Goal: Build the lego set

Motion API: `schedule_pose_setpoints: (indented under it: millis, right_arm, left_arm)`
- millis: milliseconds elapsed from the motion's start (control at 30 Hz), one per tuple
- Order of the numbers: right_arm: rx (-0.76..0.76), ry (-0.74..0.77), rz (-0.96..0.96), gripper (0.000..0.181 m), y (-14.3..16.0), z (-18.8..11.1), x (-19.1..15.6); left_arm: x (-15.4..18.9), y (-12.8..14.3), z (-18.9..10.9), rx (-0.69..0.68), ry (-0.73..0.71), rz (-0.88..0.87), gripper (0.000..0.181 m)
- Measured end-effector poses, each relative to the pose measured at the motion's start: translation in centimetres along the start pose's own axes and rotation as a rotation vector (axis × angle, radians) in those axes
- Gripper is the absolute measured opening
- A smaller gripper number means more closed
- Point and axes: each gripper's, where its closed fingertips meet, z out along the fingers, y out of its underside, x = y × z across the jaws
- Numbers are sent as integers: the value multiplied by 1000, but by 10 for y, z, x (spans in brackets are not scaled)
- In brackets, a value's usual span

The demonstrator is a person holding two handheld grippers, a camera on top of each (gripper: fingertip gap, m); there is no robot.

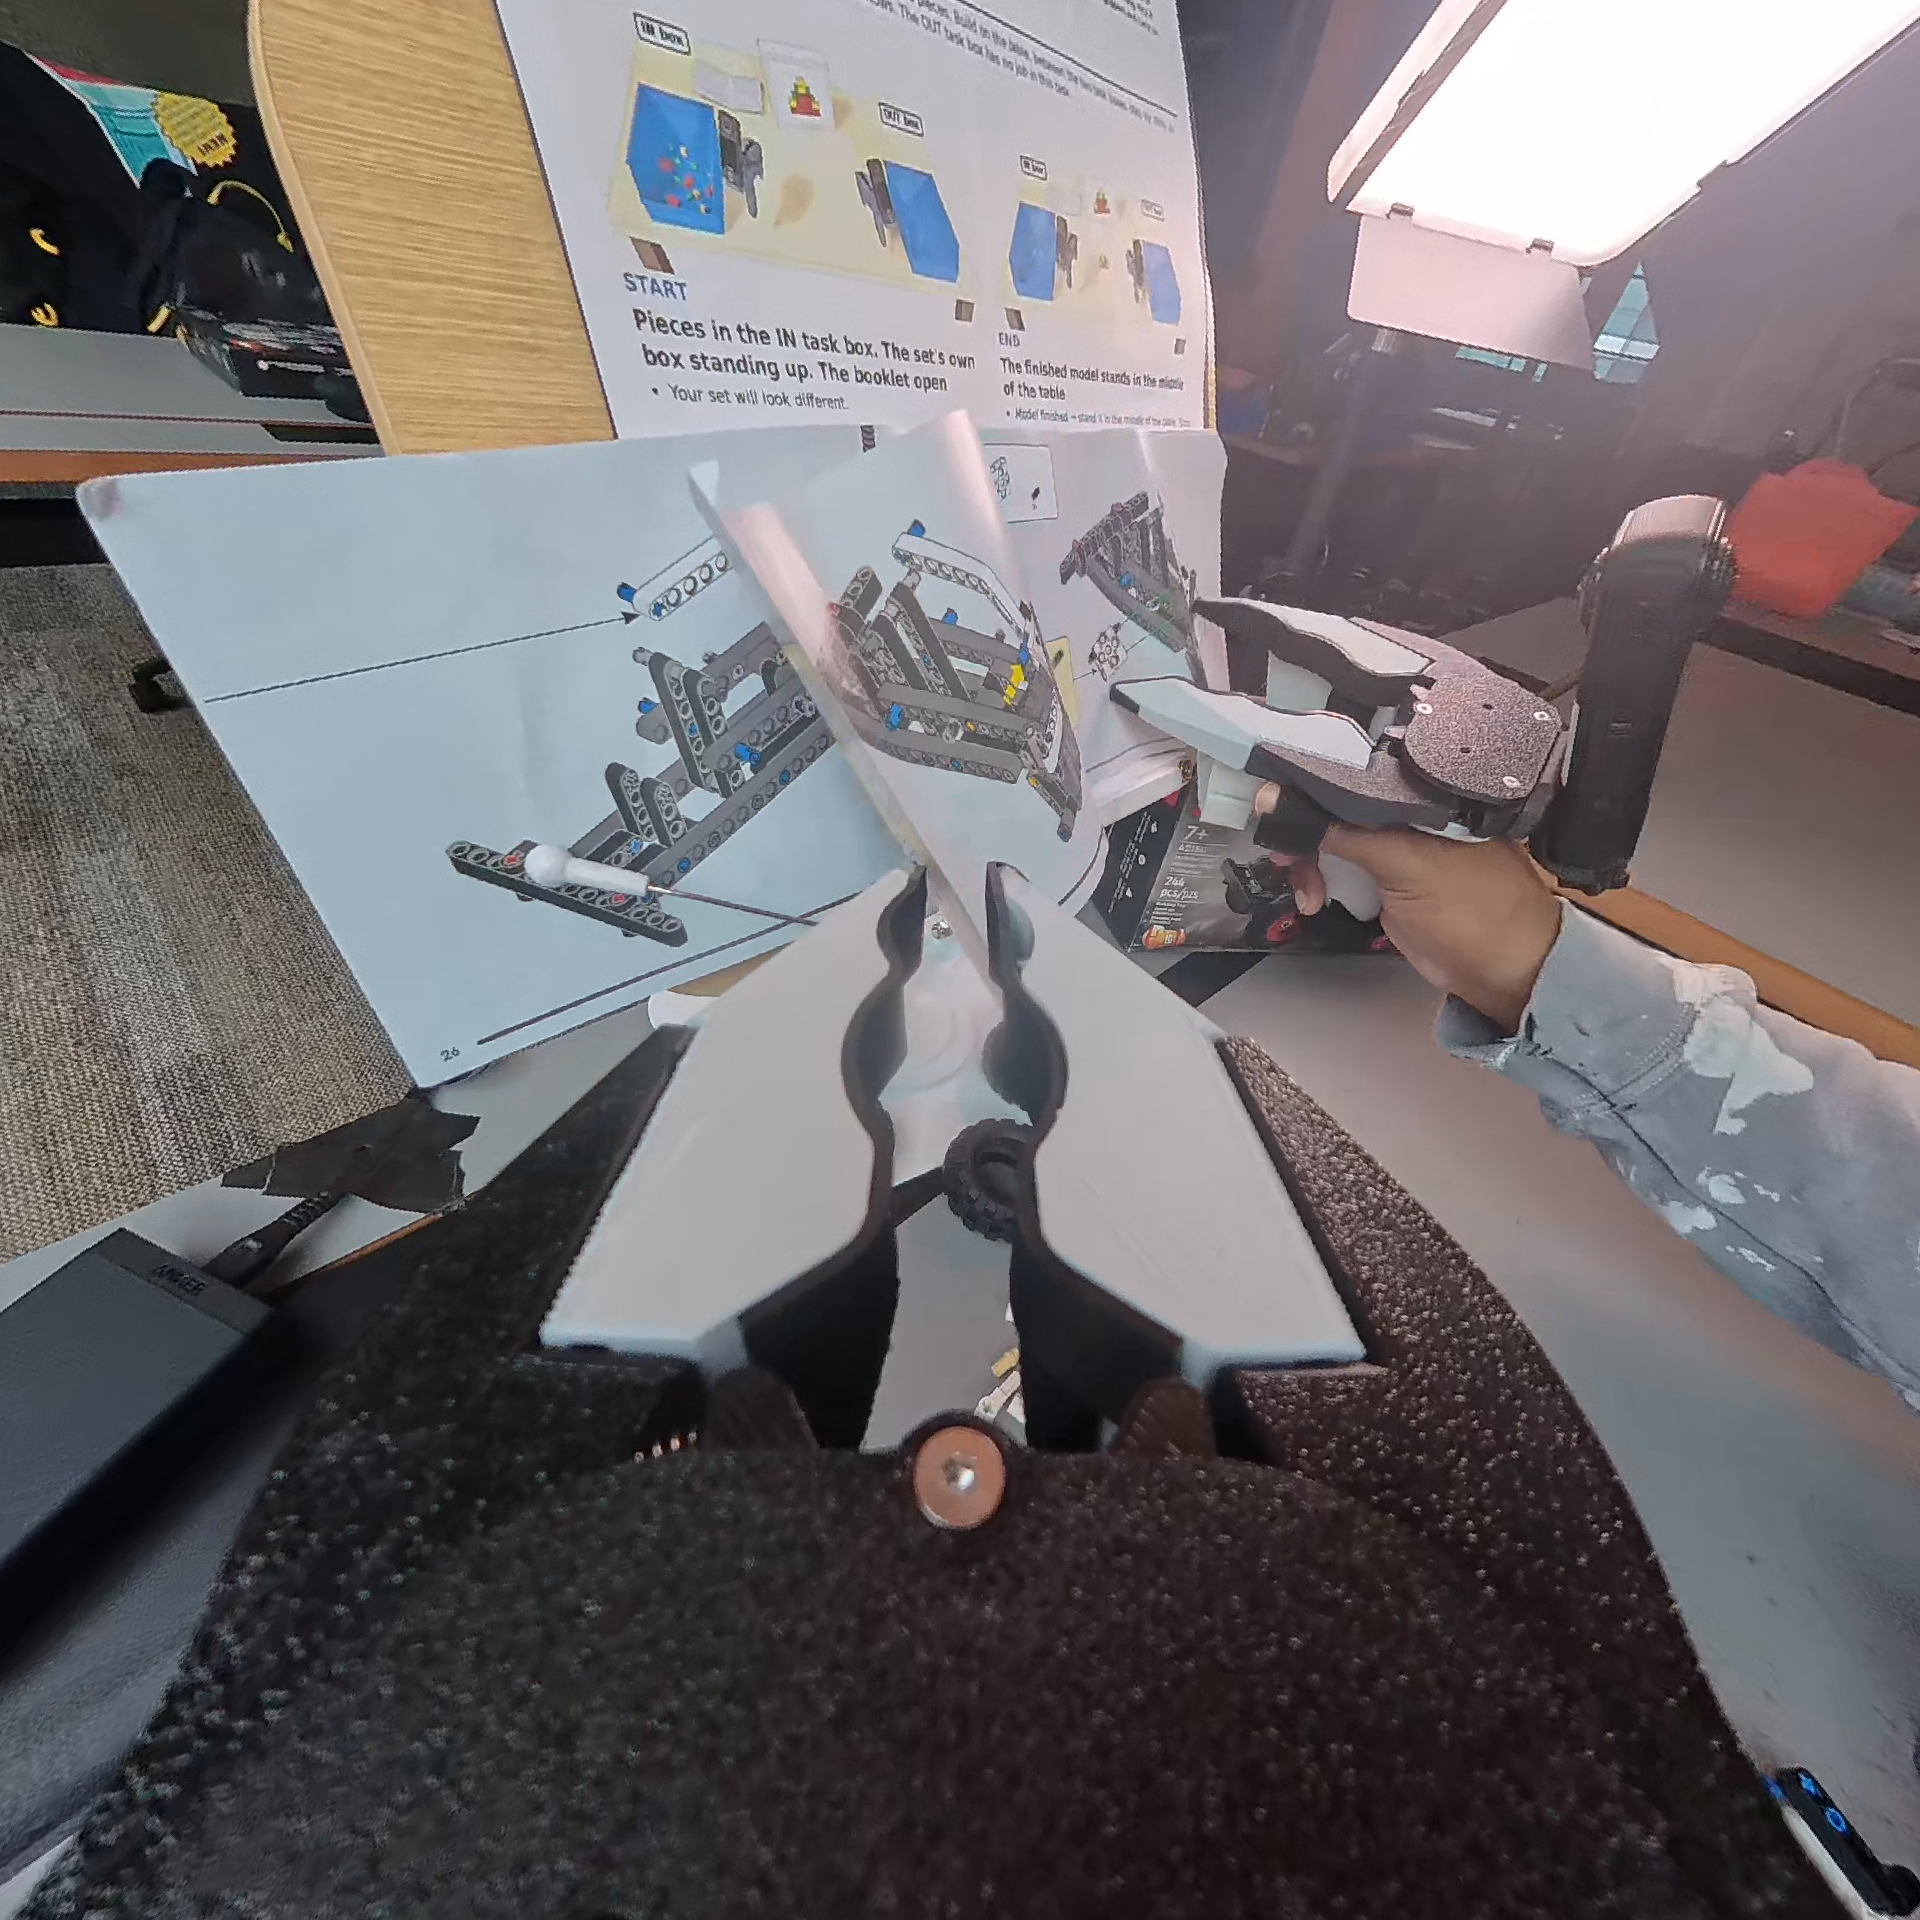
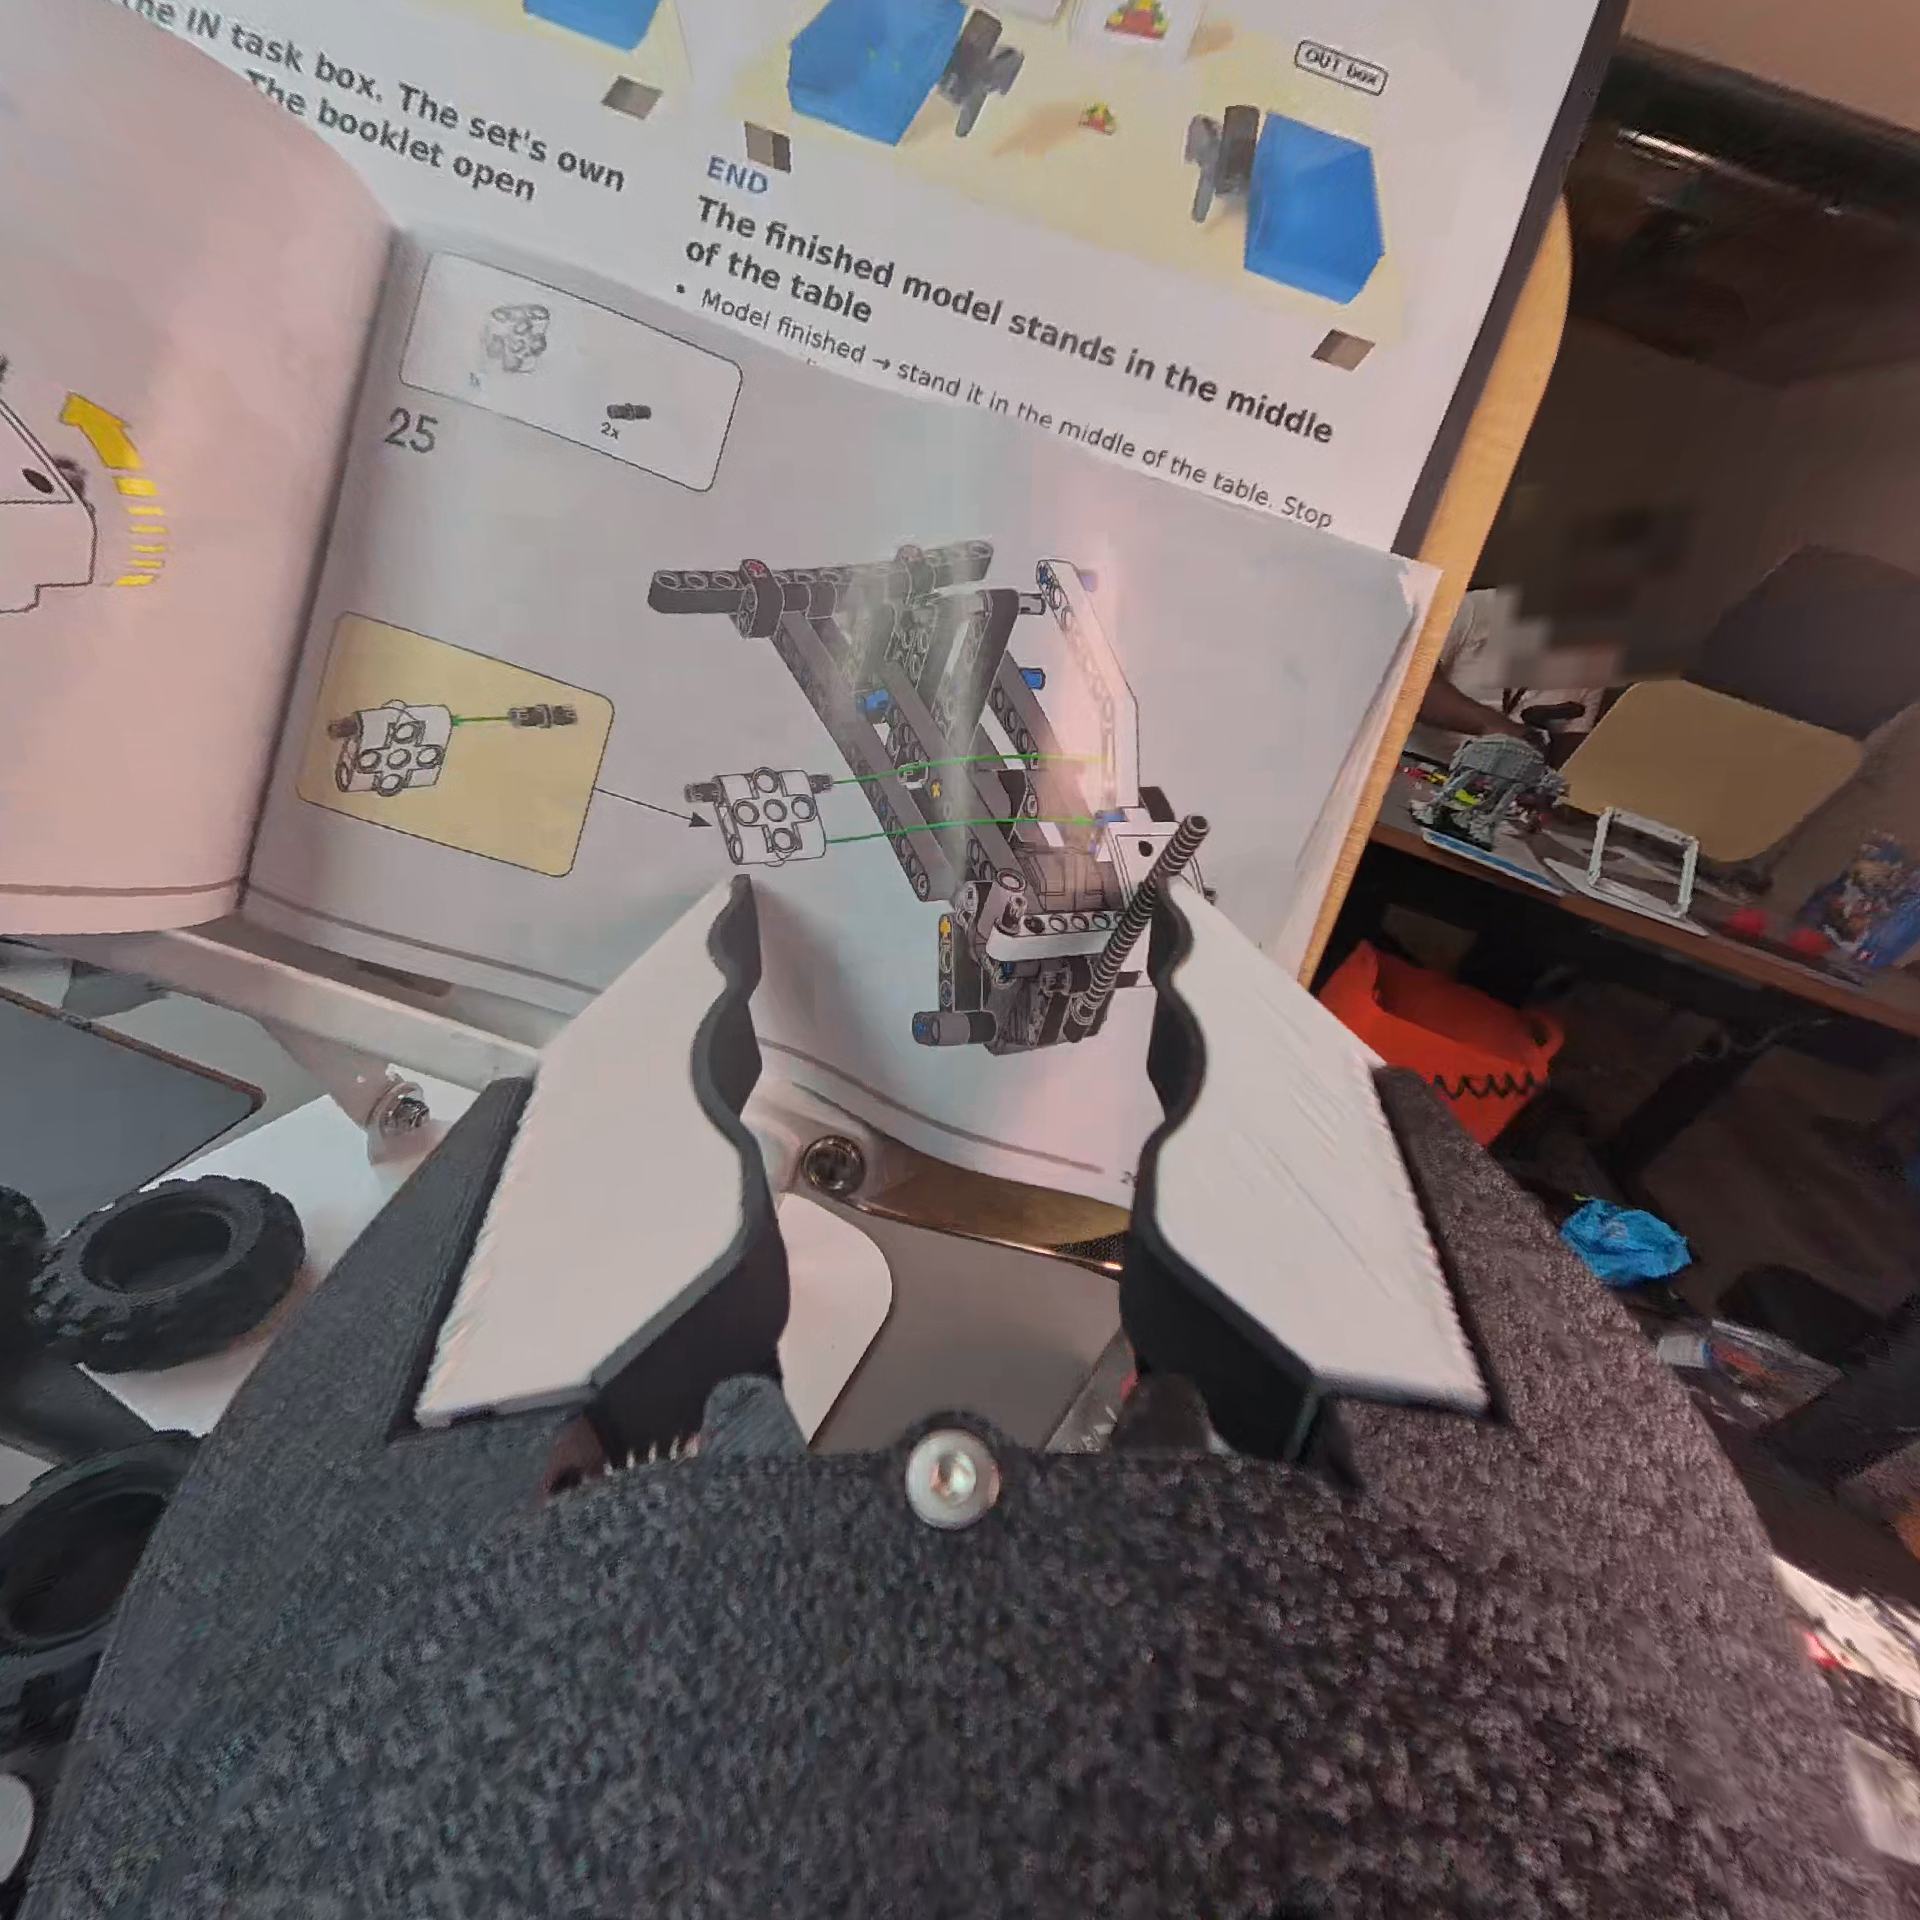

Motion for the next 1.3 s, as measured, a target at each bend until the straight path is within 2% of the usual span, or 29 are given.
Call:
schedule_pose_setpoints:
  millis: [133, 233, 333, 433, 533, 633, 733, 900, 1000, 1133, 1300]
  right_arm:
    - [24, 25, -62, 38, 0, -6, -8]
    - [93, 43, -126, 30, -9, -19, -15]
    - [251, 26, -209, 17, -35, -45, -34]
    - [422, -105, -329, 11, -64, -77, -88]
    - [475, -244, -420, 4, -76, -92, -144]
    - [462, -310, -414, 7, -81, -89, -177]
    - [423, -338, -414, 23, -79, -80, -197]
    - [406, -404, -461, 35, -72, -77, -228]
    - [383, -530, -486, 39, -62, -88, -247]
    - [456, -581, -393, 35, -69, -113, -236]
    - [569, -367, -140, 34, -92, -124, -157]
  left_arm:
    - [-4, 2, -2, -4, -6, -7, 11]
    - [-4, 2, -4, -4, -7, -5, 11]
    - [-3, 2, -4, 4, 5, -12, 13]
    - [10, -4, -4, 41, 77, -55, 22]
    - [28, -12, -3, 78, 175, -123, 32]
    - [40, -14, -3, 85, 248, -185, 46]
    - [41, -11, -5, 82, 277, -228, 57]
    - [34, -7, -1, 63, 246, -236, 59]
    - [26, -2, 4, 39, 203, -228, 51]
    - [14, 4, 8, 26, 147, -205, 26]
    - [7, 8, 7, 28, 104, -175, 6]
